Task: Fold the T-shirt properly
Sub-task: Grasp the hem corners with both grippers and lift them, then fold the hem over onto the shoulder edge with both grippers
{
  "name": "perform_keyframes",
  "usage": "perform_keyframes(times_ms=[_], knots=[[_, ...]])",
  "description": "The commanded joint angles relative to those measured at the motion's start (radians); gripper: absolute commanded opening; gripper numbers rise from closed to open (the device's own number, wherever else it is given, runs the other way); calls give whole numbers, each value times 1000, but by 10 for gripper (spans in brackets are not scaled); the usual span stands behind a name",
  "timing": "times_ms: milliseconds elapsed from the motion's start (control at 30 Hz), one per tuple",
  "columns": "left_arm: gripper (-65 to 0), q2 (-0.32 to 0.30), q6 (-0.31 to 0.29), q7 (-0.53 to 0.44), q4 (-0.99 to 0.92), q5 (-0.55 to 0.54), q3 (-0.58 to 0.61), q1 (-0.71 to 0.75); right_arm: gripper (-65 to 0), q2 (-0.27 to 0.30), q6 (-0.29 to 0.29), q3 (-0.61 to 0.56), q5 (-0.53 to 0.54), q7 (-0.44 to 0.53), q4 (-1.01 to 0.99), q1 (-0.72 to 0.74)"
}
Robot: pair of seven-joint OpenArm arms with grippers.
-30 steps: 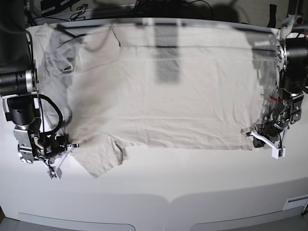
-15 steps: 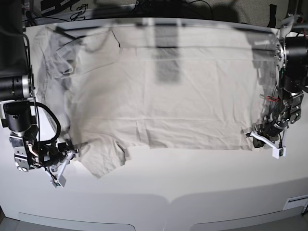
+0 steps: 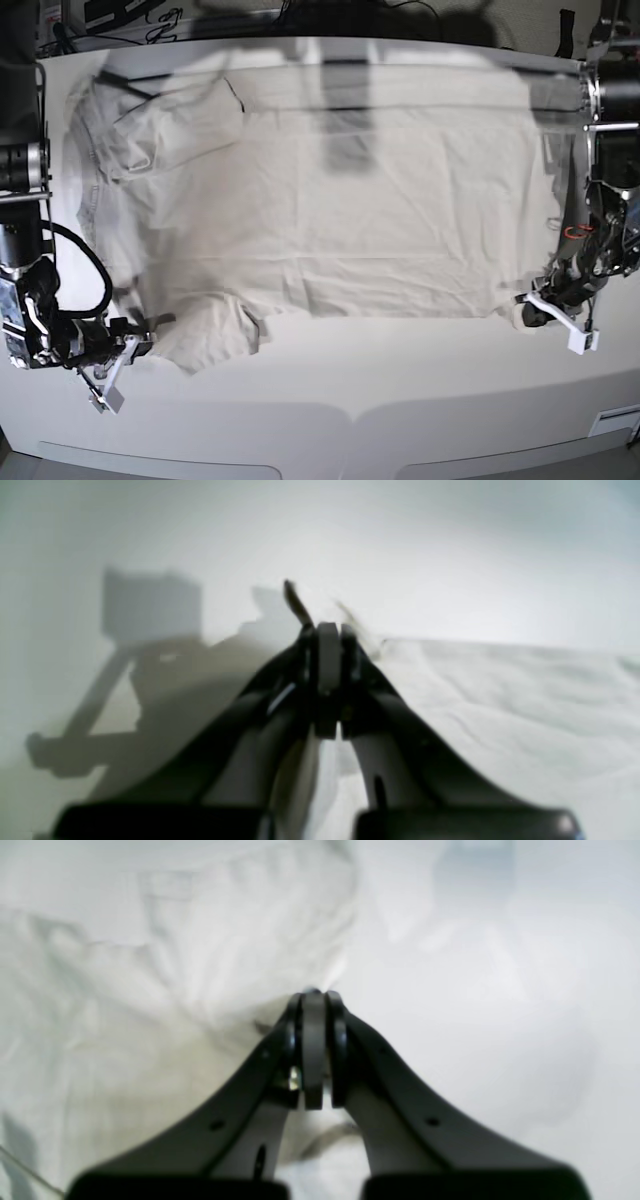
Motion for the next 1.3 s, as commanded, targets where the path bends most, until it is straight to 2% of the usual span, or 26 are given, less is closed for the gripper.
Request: perform_keyframes(times_ms=[0, 167, 300, 400, 533, 667, 900, 1200, 1267], knots=[[-650, -28, -5, -11, 61, -27, -5, 10, -650, 23, 0, 7, 38, 8, 49, 22], [-650, -65, 114, 3, 341, -41, -6, 190, -650, 85, -54, 7, 124, -12, 238, -88], [-650, -89, 194, -1, 513, 11, -12, 315, -650, 130, -73, 9, 118, -24, 372, -186], [-650, -88, 230, -1, 587, 38, -55, 390, -650, 143, -77, 56, 119, -30, 442, -262], [-650, -82, 229, -5, 644, 37, -159, 485, -650, 143, -76, 201, 127, -56, 549, -375], [-650, -80, 213, -6, 707, 34, -230, 570, -650, 142, -72, 323, 178, -121, 682, -495], [-650, -80, 214, -24, 809, 58, -243, 683, -650, 117, -72, 465, 174, -138, 845, -700], [-650, -77, 214, -28, 817, 90, -254, 772, -650, 116, -71, 586, 214, -138, 883, -858], [-650, -77, 214, -31, 819, 87, -274, 790, -650, 116, -55, 601, 246, -139, 887, -883]])
